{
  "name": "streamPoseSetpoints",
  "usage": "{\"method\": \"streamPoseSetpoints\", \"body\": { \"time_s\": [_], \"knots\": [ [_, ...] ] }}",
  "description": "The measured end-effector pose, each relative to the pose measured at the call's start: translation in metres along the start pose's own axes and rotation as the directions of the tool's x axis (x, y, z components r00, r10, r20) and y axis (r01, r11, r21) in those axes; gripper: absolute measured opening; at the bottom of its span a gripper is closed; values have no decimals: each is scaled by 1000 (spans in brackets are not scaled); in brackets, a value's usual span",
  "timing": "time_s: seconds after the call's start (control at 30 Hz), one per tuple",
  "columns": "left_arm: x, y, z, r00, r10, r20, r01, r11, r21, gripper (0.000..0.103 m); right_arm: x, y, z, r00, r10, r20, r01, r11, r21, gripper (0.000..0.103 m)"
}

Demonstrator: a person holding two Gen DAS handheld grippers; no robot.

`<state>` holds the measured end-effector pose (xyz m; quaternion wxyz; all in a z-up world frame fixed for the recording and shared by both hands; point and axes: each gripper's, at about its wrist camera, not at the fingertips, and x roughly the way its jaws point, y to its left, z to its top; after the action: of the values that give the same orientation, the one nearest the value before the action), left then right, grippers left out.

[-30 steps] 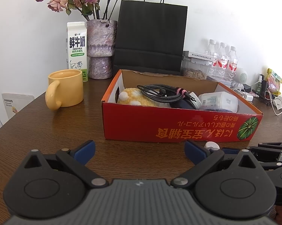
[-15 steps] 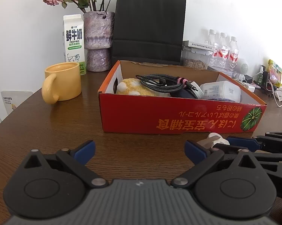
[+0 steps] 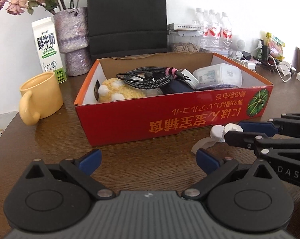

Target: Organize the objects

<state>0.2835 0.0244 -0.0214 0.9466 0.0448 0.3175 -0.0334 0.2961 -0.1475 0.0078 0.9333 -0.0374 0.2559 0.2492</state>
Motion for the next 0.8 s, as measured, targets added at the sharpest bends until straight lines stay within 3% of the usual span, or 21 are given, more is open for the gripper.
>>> {"method": "streamPoseSetpoints", "body": {
  "time_s": [0.3, 0.5, 0.63, 0.8],
  "knots": [
    [10, -35, 8, 997, -74, 9, 72, 993, 91, 97, -14, -14, 6, 998, 2, 62, -5, 999, 44, 24],
    [21, -51, 9, 997, -72, -16, 74, 993, 89, 63, -23, -23, 7, 996, 0, 89, -5, 998, 60, 24],
    [24, -51, 8, 995, -97, -21, 98, 993, 62, 31, -26, -27, 7, 995, -3, 97, -3, 998, 68, 24],
    [21, -52, 5, 995, -101, -8, 101, 995, 15, 19, -28, -28, 7, 995, -3, 103, -4, 998, 68, 24]
  ]
}}
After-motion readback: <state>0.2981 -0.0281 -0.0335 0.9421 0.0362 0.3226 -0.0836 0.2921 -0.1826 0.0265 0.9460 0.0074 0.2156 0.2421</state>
